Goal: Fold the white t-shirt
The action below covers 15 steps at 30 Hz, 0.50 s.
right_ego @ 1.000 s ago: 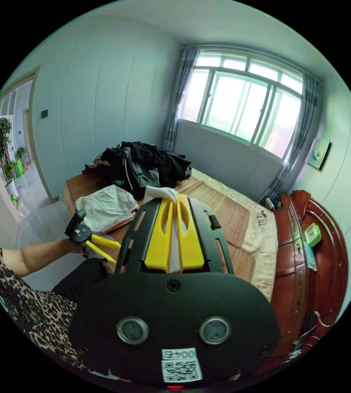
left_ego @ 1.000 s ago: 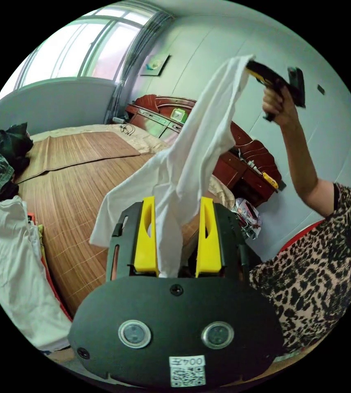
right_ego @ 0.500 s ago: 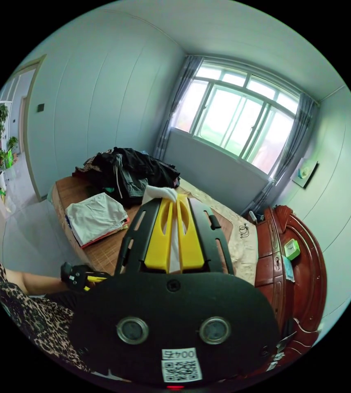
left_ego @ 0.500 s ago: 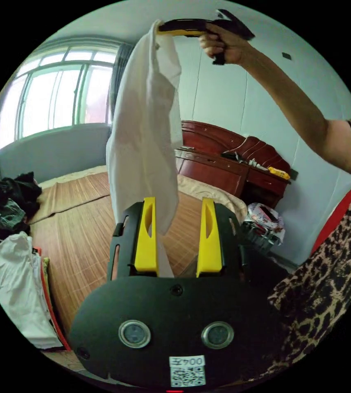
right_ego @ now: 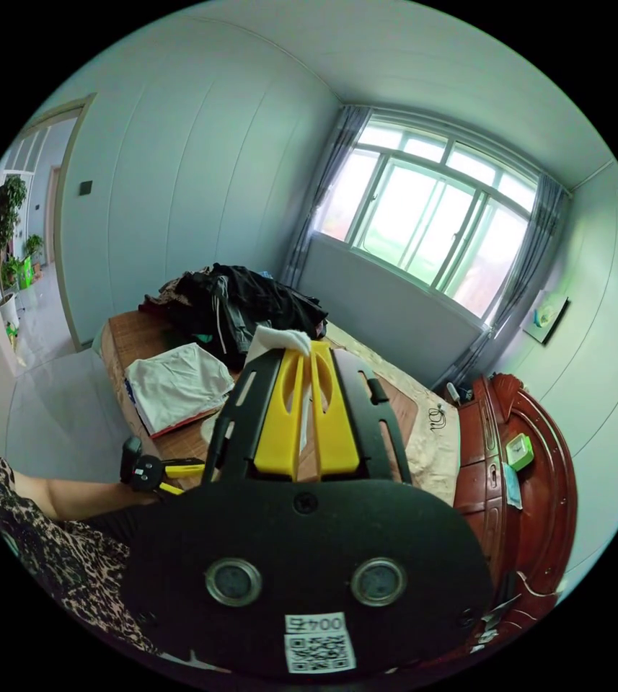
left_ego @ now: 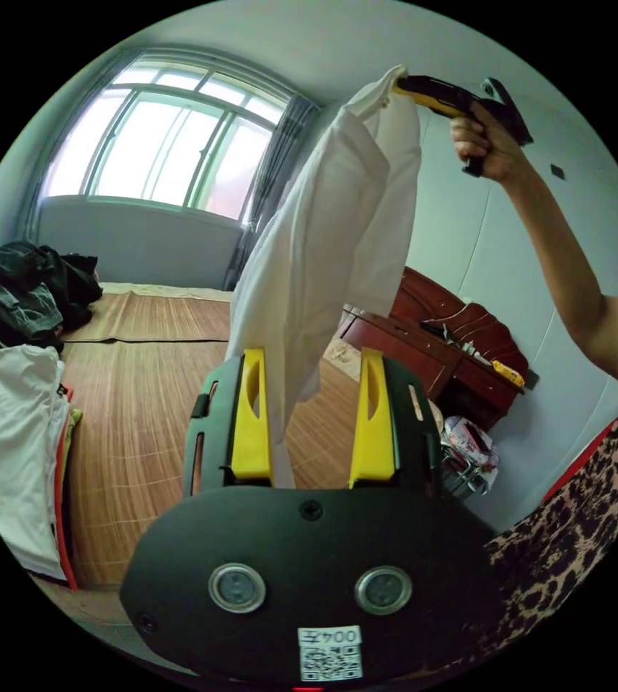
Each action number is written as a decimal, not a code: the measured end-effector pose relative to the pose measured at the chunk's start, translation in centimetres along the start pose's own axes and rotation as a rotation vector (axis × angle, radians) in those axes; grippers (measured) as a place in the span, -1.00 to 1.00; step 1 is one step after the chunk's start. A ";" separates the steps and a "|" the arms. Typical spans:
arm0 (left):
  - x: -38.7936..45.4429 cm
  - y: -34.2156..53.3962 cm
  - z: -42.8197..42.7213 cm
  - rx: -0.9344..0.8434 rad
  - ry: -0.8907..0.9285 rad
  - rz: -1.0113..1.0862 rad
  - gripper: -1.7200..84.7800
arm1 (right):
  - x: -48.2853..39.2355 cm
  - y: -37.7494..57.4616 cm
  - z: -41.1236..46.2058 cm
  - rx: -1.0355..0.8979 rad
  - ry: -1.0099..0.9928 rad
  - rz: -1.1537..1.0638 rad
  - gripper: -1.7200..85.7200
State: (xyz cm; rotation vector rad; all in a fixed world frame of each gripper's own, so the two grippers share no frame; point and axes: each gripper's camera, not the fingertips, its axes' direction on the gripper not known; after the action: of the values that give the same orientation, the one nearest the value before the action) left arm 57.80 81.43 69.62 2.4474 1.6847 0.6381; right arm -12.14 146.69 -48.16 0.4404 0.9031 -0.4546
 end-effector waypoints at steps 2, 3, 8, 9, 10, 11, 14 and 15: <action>0.2 -0.3 1.1 -0.006 0.015 0.001 -0.59 | 0.7 0.5 -0.6 0.004 -0.005 0.013 -0.97; 0.2 -0.5 1.9 -0.006 0.019 -0.007 -0.60 | 0.9 0.7 -0.7 0.005 -0.007 0.017 -0.97; 0.9 -1.5 5.9 0.016 0.078 -0.051 -0.73 | 2.0 2.0 -2.3 0.004 0.003 0.022 -0.97; 1.8 -1.6 7.0 0.016 0.093 -0.038 -0.78 | 2.1 2.2 -2.5 0.003 0.008 0.023 -0.97; 2.4 -1.7 7.6 0.011 0.097 -0.029 -0.81 | 2.4 2.6 -2.8 0.001 0.017 0.025 -0.97; 3.4 -1.8 8.8 -0.005 0.094 -0.015 -0.84 | 2.8 3.1 -3.1 -0.003 0.028 0.030 -0.97; 4.6 -2.1 10.5 -0.037 0.049 -0.029 -0.88 | 4.4 4.9 -3.6 -0.022 0.089 0.054 -0.97; 4.4 -2.5 10.6 -0.050 0.033 -0.052 -0.88 | 4.9 5.4 -3.7 -0.027 0.111 0.059 -0.97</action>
State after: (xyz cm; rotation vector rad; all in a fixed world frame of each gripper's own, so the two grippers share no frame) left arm 61.09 87.94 60.49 2.3633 1.7165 0.7085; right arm -8.91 152.18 -53.24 0.4698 0.9993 -0.3659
